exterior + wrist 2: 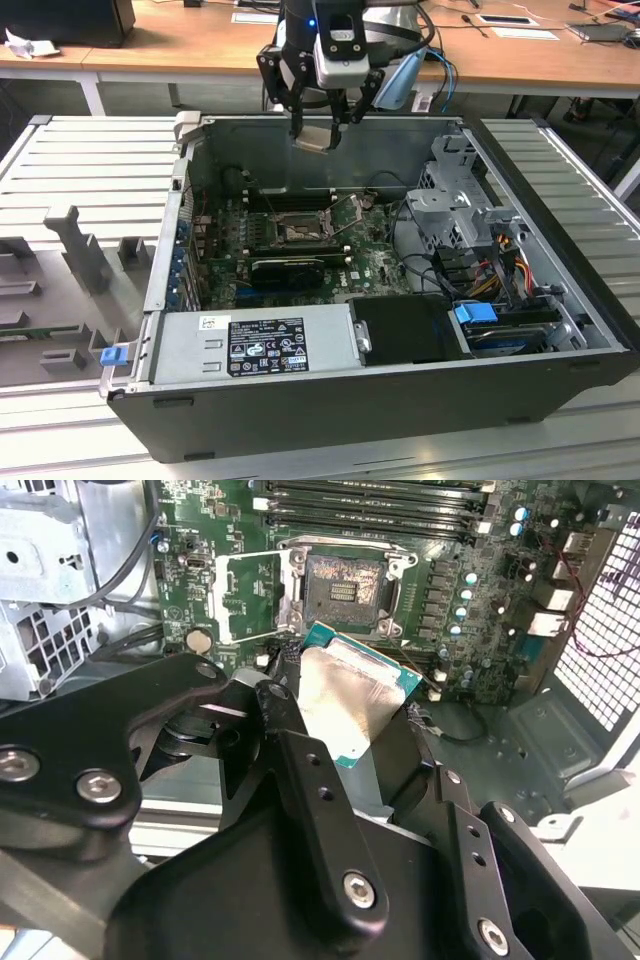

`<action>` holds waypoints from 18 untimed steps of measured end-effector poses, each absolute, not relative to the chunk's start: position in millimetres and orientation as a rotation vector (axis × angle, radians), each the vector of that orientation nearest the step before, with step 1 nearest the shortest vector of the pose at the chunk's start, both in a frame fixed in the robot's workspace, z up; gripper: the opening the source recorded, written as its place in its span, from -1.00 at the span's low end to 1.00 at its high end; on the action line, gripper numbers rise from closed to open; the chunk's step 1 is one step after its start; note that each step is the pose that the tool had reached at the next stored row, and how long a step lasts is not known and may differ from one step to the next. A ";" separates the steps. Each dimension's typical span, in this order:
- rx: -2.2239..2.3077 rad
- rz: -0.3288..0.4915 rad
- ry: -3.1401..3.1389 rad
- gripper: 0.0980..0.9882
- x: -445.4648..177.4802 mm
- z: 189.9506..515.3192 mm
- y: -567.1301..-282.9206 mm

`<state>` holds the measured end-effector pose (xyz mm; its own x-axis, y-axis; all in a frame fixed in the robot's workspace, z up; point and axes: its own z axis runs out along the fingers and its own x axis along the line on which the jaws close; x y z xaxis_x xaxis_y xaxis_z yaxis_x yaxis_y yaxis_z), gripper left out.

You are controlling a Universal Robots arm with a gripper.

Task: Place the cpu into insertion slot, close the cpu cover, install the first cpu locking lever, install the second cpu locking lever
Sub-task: 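Place the cpu into insertion slot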

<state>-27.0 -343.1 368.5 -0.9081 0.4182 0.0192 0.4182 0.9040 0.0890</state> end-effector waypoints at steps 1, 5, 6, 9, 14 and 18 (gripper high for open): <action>0.673 0.143 3.065 -0.03 -27.1 368.3 -343.1; 0.681 0.143 3.063 -0.03 -28.1 367.6 -343.1; 0.689 0.143 3.061 -0.03 -28.1 367.5 -343.1; 0.733 0.142 3.049 -0.03 -28.1 367.2 -343.1; 0.868 0.141 3.009 -0.03 -28.2 366.2 -343.1; 0.913 0.141 2.995 -0.03 -28.9 365.8 -343.1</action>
<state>-28.9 -343.1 365.8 -0.8302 0.5572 0.0188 0.5565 0.8262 0.0881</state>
